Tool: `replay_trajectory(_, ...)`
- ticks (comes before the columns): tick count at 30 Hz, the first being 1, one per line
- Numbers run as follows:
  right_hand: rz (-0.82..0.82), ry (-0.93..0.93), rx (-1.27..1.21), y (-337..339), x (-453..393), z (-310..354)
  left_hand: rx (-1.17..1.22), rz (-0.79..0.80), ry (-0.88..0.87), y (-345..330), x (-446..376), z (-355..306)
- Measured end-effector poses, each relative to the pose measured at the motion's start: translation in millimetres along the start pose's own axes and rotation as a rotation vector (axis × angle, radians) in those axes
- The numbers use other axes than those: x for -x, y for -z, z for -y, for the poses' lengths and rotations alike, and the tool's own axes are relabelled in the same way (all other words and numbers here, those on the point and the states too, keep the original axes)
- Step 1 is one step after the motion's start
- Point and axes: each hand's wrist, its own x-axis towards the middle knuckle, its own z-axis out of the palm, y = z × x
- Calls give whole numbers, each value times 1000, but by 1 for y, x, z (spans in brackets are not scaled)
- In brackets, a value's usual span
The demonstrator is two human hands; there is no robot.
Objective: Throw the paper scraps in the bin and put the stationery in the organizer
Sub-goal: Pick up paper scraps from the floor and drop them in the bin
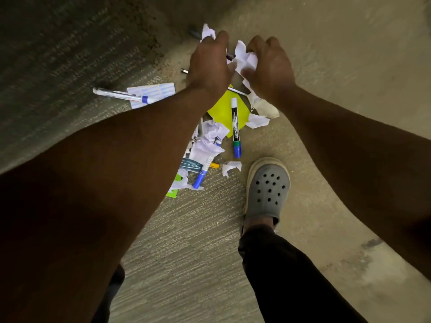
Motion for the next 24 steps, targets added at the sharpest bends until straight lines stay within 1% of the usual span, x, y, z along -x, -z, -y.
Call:
replay_trajectory(2,-40,-25,-1,-2,2,1,52,-36,14,6,1,6)
replay_trajectory(5,-47,-49,-2,-2,6,3,162,-92,102,15,3,12)
replay_trajectory(8,-74,-99,-63,6,12,1,262,-127,189,27,4,18)
replay_trajectory(12,-117,-161,-134,23,29,1,363,-136,205,52,14,24)
replay_trajectory(16,-144,-218,-238,46,52,11,463,-136,241,80,46,31)
replay_trajectory(20,-148,-254,-404,69,73,40,521,-188,302,114,87,42)
replay_trajectory(24,-129,-249,-628,83,89,100,567,-227,359,158,123,55)
